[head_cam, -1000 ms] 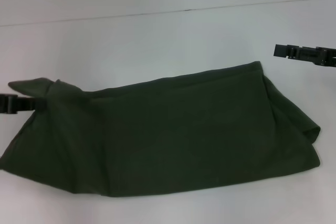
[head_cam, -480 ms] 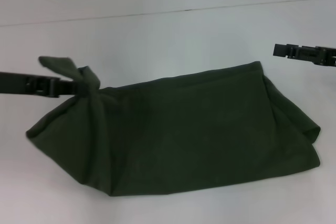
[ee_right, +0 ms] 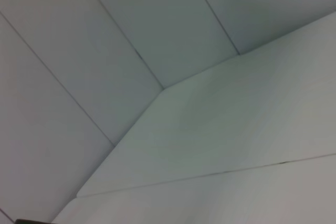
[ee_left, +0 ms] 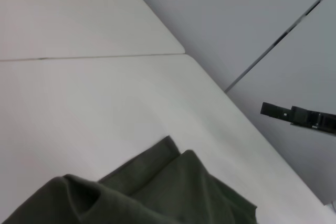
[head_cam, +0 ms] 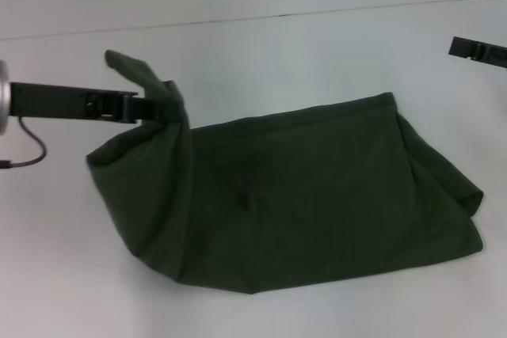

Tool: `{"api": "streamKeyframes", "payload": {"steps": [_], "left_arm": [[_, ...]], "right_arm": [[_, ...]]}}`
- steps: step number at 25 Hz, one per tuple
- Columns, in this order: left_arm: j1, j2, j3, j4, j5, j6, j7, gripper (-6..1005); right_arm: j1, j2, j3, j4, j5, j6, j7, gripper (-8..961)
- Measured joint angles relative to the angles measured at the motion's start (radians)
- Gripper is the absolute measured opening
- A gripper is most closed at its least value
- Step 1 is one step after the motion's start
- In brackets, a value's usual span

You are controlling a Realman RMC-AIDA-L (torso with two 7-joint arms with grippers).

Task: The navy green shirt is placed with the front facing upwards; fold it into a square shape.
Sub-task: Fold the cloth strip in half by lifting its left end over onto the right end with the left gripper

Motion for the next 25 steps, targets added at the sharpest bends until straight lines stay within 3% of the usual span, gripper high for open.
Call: {"api": "streamKeyframes", "payload": {"steps": [9,16,25], "left_arm": [[-0.01,-0.002,0.087,0.036,-0.055,-0.059,-0.015,2],[0.012,0.006,0.082,0.028,-0.066,-0.065,-0.014,2],[0.08,0.067,0.036,0.025,-0.091,-0.053,0.011,3]], "right_arm": [[-0.008,-0.01,-0.017,-0.008,-0.019,-0.009,0.008,853],[-0.018,-0.01,-0.015,-0.009,-0.017,-0.011,0.006,852],[-0.01,0.004,-0.017,-0.004,-0.016,-0.009,0.009,853]]}}
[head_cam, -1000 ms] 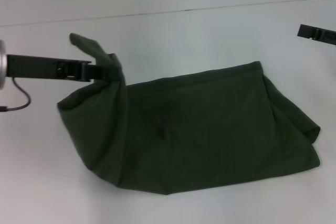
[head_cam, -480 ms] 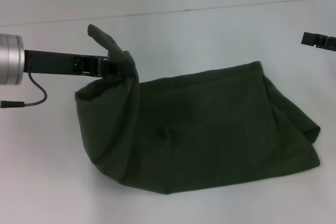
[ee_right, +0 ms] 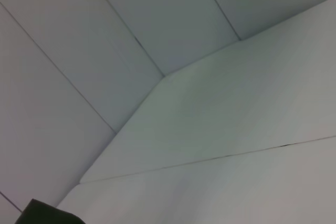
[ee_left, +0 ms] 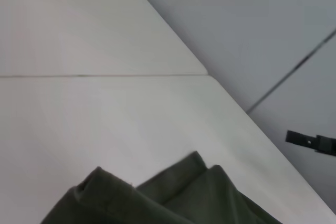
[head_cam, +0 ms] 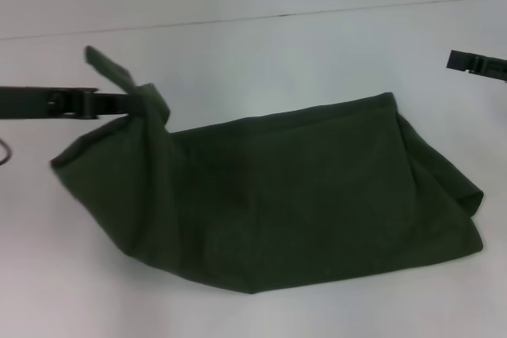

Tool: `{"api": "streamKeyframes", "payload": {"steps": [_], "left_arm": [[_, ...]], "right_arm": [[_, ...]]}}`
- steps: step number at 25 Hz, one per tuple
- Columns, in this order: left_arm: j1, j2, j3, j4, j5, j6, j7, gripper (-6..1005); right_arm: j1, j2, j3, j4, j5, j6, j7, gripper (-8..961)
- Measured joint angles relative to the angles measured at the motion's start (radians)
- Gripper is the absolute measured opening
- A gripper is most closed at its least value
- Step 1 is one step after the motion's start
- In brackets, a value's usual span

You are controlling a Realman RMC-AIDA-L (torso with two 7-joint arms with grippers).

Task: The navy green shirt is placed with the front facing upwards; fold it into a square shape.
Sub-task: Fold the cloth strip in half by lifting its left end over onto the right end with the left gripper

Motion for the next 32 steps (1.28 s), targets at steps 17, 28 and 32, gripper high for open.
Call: {"api": "streamKeyframes", "payload": {"steps": [17,28,32], "left_arm": [[0.095,0.086,-0.113,0.053,-0.011,0.044,0.087,3],[0.109,0.139,-0.153,0.124,-0.004,0.054,0.126,3],[0.114,0.157,-0.171,0.15,0.003,0.052,0.139,3]], "right_arm": [[0.034,0.035,-0.001,0.005,0.004,0.018,0.003,853],[0.043,0.051,-0.001,0.005,0.003,0.02,0.003,852],[0.045,0.053,-0.001,0.005,0.003,0.02,0.007,853]]}}
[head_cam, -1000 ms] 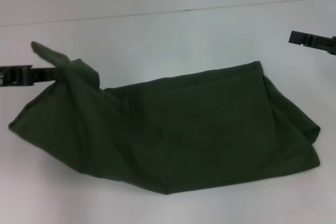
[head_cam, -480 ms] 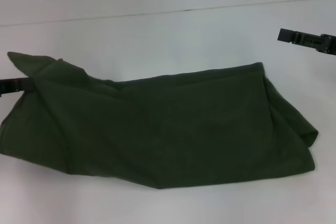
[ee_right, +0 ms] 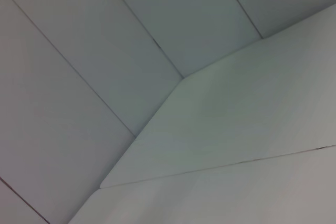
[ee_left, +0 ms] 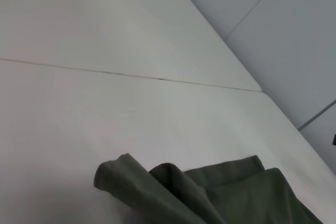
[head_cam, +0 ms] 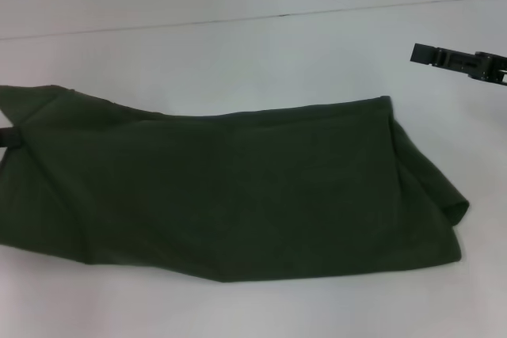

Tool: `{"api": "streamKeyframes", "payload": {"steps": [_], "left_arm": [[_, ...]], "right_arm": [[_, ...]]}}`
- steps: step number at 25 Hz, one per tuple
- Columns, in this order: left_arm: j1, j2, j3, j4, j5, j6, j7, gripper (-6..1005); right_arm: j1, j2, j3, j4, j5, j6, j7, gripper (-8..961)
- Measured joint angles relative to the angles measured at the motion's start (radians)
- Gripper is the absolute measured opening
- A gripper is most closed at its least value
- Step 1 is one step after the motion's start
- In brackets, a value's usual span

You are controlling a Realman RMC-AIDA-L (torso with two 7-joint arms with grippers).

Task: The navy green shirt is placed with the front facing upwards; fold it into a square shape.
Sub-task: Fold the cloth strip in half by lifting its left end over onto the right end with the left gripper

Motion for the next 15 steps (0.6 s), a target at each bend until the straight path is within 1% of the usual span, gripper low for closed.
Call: {"api": "streamKeyframes", "payload": {"steps": [5,6,7,15], "left_arm": [[0.009,0.024,-0.018,0.029,0.001,-0.005,0.011,3],[0.009,0.024,-0.018,0.029,0.001,-0.005,0.011,3],[0.012,0.033,-0.033,0.041,0.003,-0.002,0.018,3],[0.016,0.06,-0.083,0.062,0.039,-0.001,0.024,3]], "right_arm": [[0.002,0.0,0.0,0.0,0.001,0.0,0.005,852],[0.002,0.0,0.0,0.0,0.001,0.0,0.005,852],[0.003,0.0,0.0,0.0,0.001,0.001,0.005,852],[0.01,0.0,0.0,0.0,0.0,0.01,0.005,853]]}}
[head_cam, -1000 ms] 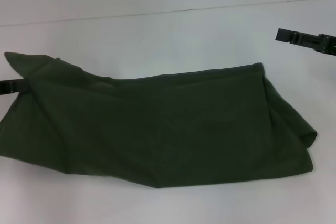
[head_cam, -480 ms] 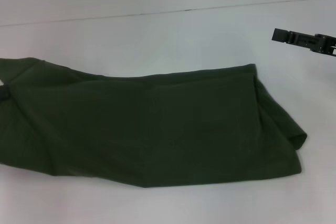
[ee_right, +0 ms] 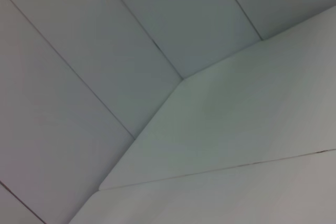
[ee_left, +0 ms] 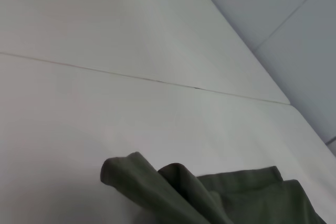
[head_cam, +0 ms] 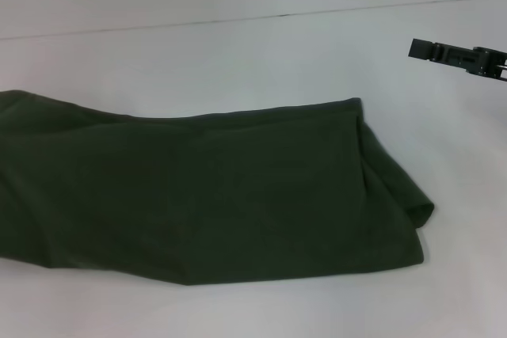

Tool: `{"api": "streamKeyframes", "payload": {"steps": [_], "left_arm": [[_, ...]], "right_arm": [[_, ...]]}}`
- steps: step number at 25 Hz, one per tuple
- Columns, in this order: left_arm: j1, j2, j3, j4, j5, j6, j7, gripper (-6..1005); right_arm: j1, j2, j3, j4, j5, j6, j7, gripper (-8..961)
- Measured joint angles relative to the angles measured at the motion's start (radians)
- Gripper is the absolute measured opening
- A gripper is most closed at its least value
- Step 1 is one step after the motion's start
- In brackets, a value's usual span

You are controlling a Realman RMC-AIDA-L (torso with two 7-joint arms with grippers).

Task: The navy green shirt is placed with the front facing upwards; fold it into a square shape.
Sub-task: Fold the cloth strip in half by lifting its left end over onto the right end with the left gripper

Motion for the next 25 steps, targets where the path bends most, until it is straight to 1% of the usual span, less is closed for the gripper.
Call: {"api": "streamKeyframes", "payload": {"steps": [4,8,12,14,18,21,25], "left_arm": [[0.002,0.007,-0.03,0.008,0.018,0.0,0.006,3],[0.003,0.01,-0.048,0.009,0.03,0.0,0.009,3],[0.003,0.011,-0.062,0.01,0.038,0.002,0.011,3],[0.0,0.007,-0.063,0.01,0.037,0.011,0.011,3],[-0.016,-0.012,-0.063,0.0,0.008,0.042,0.003,3],[-0.036,-0.034,-0.058,-0.008,-0.017,0.065,-0.001,3],[-0.071,-0.082,-0.049,-0.037,-0.023,0.078,-0.018,3]], "right_arm": [[0.003,0.0,0.0,0.0,-0.002,0.003,0.0,854],[0.003,0.0,0.0,0.0,-0.003,0.004,0.0,854],[0.003,0.0,0.0,0.0,-0.003,0.004,0.0,853],[0.003,0.0,0.0,0.0,-0.004,0.006,0.0,852],[0.001,0.0,-0.001,0.0,-0.005,0.012,0.0,852],[0.0,0.0,-0.002,0.0,-0.005,0.013,-0.001,852],[0.0,0.0,-0.006,0.0,-0.005,0.013,-0.005,853]]}}
